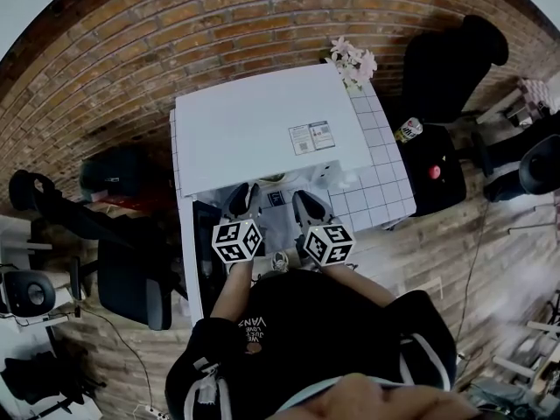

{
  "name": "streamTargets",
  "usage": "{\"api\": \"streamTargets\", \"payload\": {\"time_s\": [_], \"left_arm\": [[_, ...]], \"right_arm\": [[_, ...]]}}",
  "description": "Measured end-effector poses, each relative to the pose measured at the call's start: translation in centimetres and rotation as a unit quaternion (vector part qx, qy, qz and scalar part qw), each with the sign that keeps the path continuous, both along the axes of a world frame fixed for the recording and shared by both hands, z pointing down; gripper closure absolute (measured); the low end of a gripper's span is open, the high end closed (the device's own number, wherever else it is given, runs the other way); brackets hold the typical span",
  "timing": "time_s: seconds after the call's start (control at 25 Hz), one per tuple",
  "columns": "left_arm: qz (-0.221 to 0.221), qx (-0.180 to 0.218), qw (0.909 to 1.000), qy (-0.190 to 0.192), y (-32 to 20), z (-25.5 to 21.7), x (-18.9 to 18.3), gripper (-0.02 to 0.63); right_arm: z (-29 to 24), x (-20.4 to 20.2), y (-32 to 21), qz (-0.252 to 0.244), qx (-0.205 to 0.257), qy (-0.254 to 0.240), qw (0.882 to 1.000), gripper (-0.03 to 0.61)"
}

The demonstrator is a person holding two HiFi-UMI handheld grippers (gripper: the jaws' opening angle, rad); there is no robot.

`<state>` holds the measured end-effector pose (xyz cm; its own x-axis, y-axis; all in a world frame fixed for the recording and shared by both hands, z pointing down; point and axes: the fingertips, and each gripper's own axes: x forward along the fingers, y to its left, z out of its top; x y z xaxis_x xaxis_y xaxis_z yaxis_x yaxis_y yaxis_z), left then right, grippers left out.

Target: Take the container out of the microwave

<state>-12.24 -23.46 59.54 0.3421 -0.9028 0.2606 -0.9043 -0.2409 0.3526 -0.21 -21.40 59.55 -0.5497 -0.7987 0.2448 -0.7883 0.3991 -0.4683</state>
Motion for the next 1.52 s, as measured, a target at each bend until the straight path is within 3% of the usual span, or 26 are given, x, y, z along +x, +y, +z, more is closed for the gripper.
{"api": "streamTargets", "payload": {"time_s": [0.24, 0.32, 0.68, 1.28, 1.52], "left_arm": [[-0.012, -0.01, 0.9998, 0.016, -1.8, 0.9, -1.0, 0.483], [-0.014, -0.011, 0.9997, 0.019, -2.3, 1.0, -1.2, 0.479], [-0.03, -0.028, 0.9982, 0.044, -4.8, 2.3, -2.1, 0.418], [-0.016, -0.057, 0.9951, 0.079, -8.0, 3.6, -2.2, 0.377], [0.001, -0.065, 0.9949, 0.076, -8.2, 4.0, -1.8, 0.374]], "right_arm": [[0.6, -0.2, -1.0, 0.013, -0.009, -0.006, 1.0, 0.564], [0.8, -0.4, -1.4, 0.016, -0.018, -0.014, 1.0, 0.487], [1.7, -1.3, -2.8, 0.03, -0.038, -0.023, 0.999, 0.431], [3.1, -2.6, -5.4, 0.064, -0.065, -0.057, 0.994, 0.4], [3.7, -2.6, -6.3, 0.074, -0.07, -0.066, 0.993, 0.4]]}}
